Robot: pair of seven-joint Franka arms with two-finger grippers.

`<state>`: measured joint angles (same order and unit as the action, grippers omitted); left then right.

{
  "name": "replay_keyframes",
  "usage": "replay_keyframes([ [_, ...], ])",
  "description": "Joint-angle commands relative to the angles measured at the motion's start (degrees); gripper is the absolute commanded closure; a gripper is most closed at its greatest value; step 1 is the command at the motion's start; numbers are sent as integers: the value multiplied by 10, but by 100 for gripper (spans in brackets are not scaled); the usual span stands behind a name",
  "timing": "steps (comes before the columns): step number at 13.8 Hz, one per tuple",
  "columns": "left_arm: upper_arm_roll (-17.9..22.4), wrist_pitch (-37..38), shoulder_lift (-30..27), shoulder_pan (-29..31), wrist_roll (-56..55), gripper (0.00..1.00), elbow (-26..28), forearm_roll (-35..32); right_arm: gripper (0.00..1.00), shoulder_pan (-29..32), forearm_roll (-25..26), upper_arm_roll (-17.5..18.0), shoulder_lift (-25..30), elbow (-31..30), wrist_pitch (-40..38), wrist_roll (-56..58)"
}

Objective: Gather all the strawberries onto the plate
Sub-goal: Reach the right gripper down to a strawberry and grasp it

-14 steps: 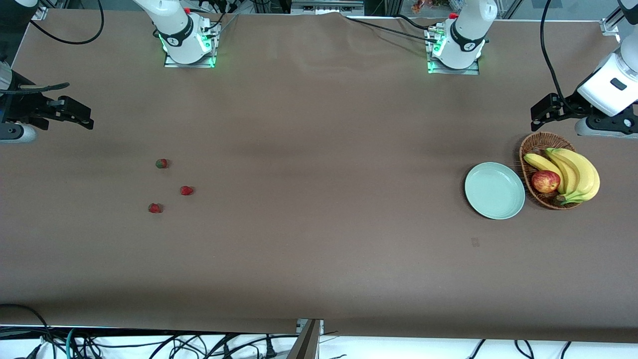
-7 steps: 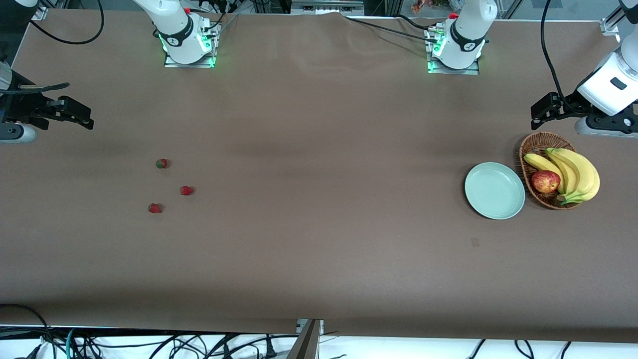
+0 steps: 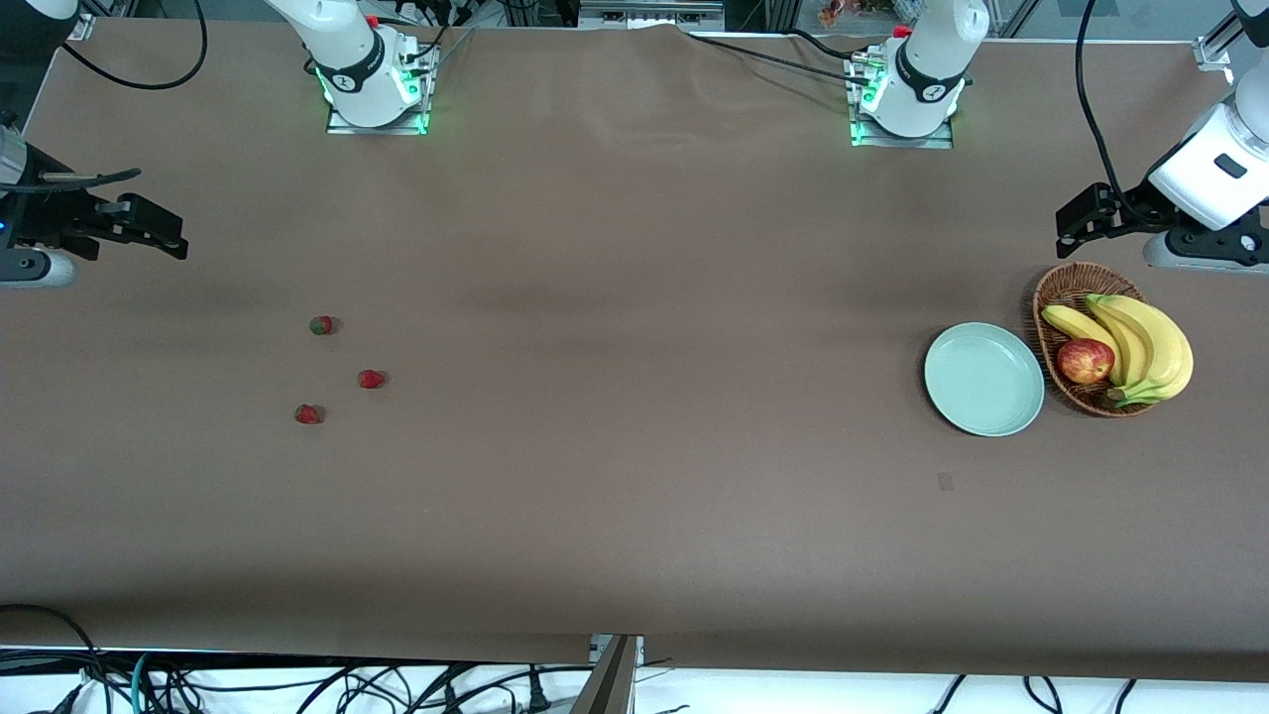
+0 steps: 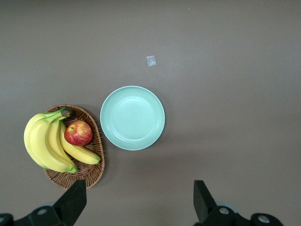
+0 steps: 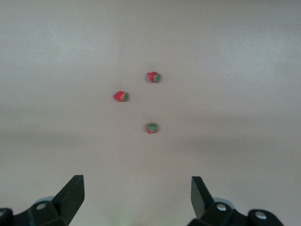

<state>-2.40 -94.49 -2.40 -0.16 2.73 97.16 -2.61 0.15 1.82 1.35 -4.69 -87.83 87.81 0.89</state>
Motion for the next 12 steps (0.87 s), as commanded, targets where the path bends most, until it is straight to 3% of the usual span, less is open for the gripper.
replay_keyframes([
  [1,4,12,2,-4,1,0,-14,9,0,4,0,1,-31,14,0,-5],
  [5,4,13,2,-4,1,0,-14,9,0,14,-1,1,-77,13,60,-4],
  [12,4,13,2,-4,1,0,-14,9,0,20,-1,1,-233,12,193,-3],
])
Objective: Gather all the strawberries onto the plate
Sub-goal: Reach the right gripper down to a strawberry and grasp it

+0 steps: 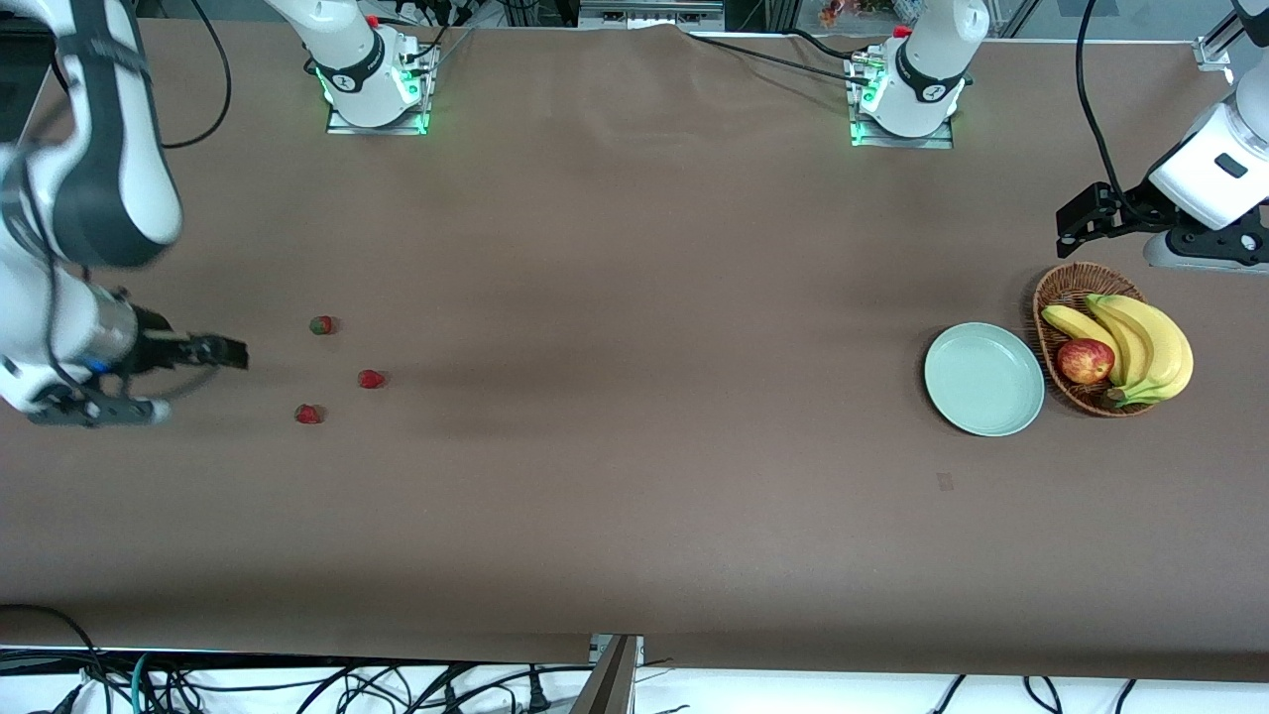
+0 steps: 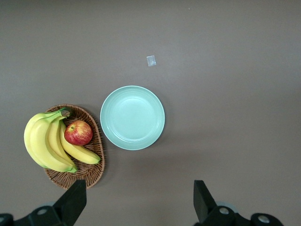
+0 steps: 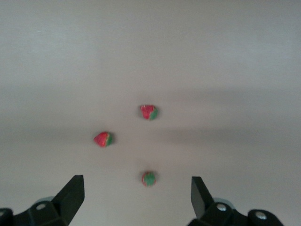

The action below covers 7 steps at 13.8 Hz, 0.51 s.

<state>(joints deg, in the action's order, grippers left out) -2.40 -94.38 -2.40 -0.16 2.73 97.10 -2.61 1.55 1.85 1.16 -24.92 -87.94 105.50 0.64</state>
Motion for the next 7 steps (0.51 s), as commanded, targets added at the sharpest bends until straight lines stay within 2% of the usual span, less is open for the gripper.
replay_keyframes([
  [1,4,12,2,-4,1,0,-13,9,0,5,0,2,-49,12,34,0],
  [4,4,12,2,-4,1,0,-13,9,0,3,2,2,-99,-1,96,3],
  [7,4,12,2,-4,1,0,-13,9,0,6,2,2,-119,-55,169,16],
])
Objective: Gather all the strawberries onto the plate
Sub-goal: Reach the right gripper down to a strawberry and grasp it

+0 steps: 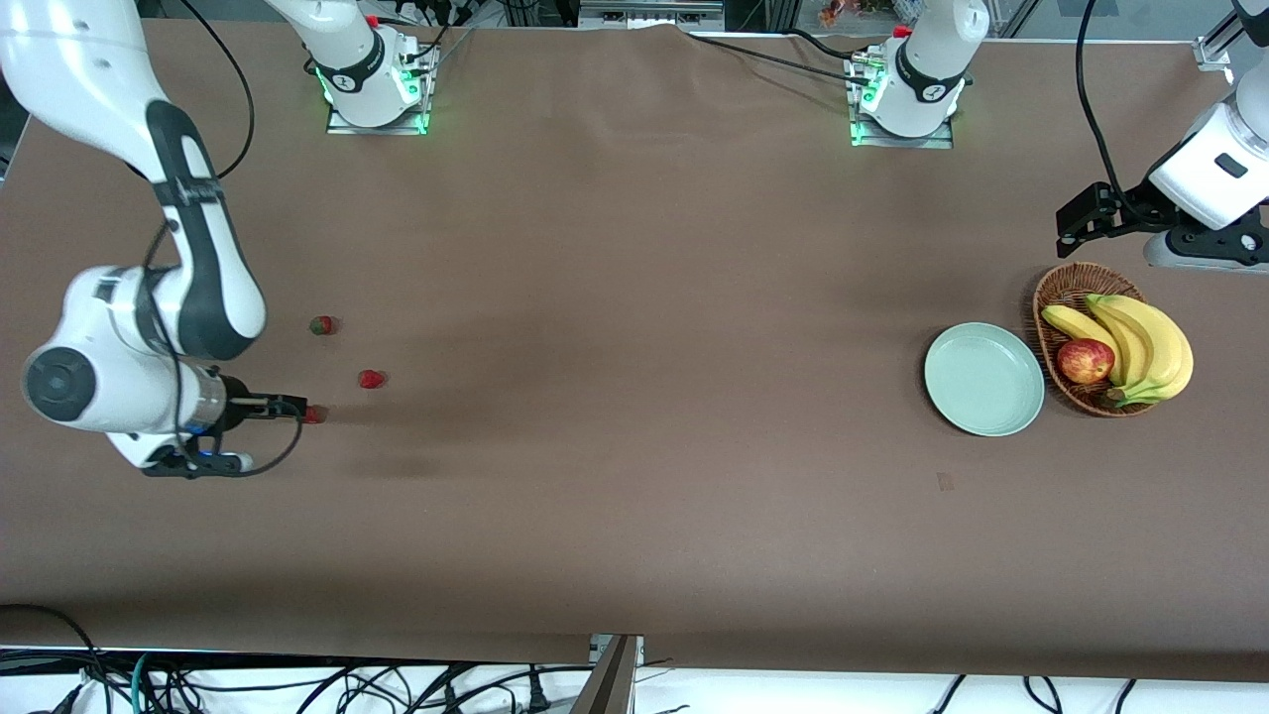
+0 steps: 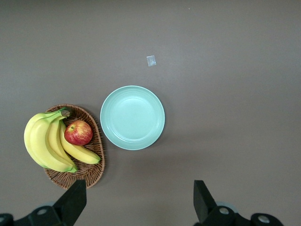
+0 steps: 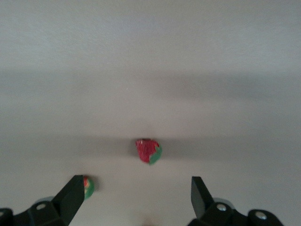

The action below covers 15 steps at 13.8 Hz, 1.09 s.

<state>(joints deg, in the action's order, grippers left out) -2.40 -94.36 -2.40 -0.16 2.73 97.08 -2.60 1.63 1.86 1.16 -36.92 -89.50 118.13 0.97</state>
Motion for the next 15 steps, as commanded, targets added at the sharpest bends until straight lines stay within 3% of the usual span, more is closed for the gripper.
replay_keyframes([
  [1,4,12,2,-4,1,0,-13,9,0,5,2,2,3,-68,79,24],
  [3,4,12,2,-4,1,0,-13,9,0,5,2,2,4,-112,130,35],
  [11,4,12,2,-4,1,0,-13,9,2,17,2,2,-1,-113,142,113],
  [13,4,13,2,-3,1,0,-13,9,11,18,1,2,-2,-114,147,124],
  [15,4,13,2,-4,1,0,-13,9,30,18,1,2,-2,-114,147,124],
])
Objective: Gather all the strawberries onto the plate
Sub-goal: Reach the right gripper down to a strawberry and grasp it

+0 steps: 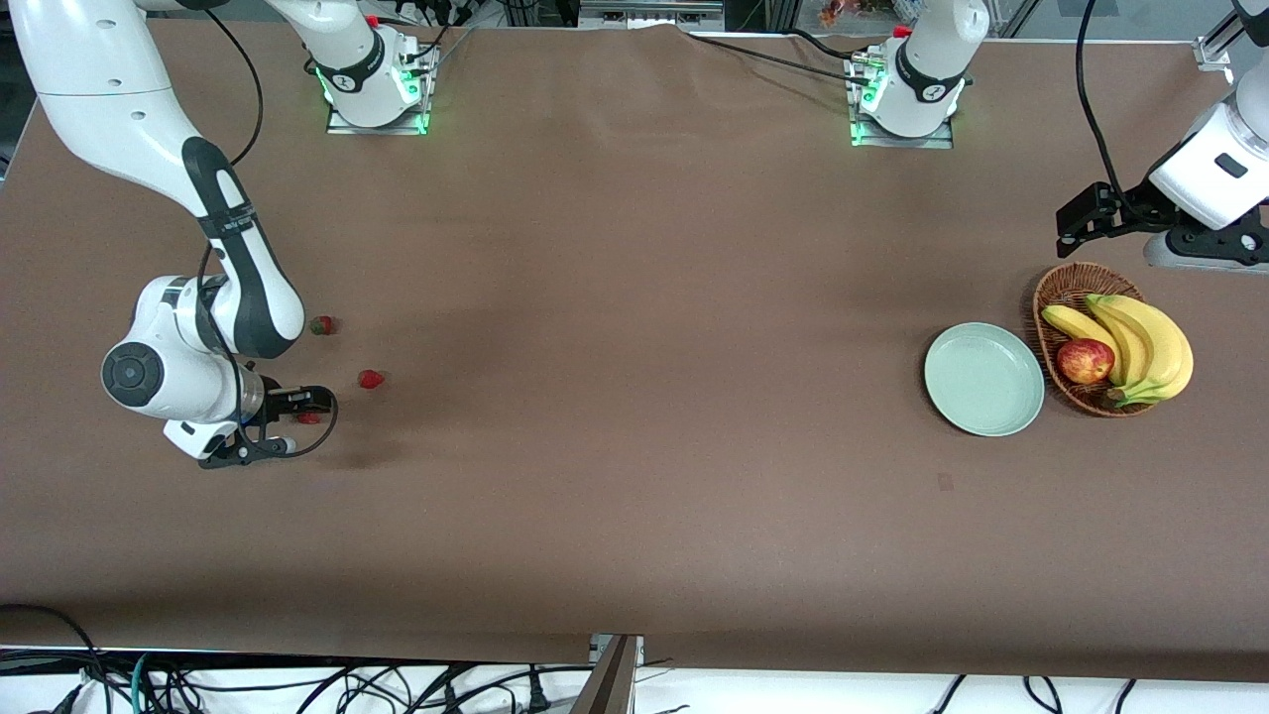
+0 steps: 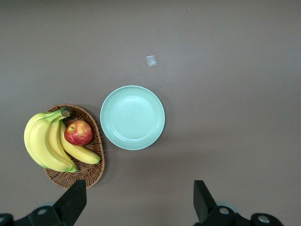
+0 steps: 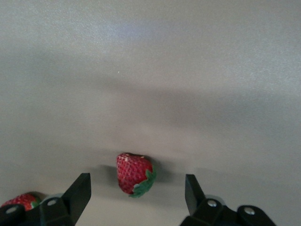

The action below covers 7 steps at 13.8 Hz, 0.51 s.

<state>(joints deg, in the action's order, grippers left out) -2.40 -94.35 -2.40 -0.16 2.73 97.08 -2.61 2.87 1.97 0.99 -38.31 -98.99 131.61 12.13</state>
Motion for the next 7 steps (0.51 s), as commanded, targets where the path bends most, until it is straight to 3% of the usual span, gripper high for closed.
replay_keyframes([
  [1,4,12,2,-4,1,0,-13,9,35,6,0,4,12,-19,12,13],
  [4,4,12,2,-4,0,0,-13,9,42,9,0,4,12,-19,13,20],
  [7,4,13,2,-4,0,0,-13,9,63,10,-1,4,12,-19,13,20],
])
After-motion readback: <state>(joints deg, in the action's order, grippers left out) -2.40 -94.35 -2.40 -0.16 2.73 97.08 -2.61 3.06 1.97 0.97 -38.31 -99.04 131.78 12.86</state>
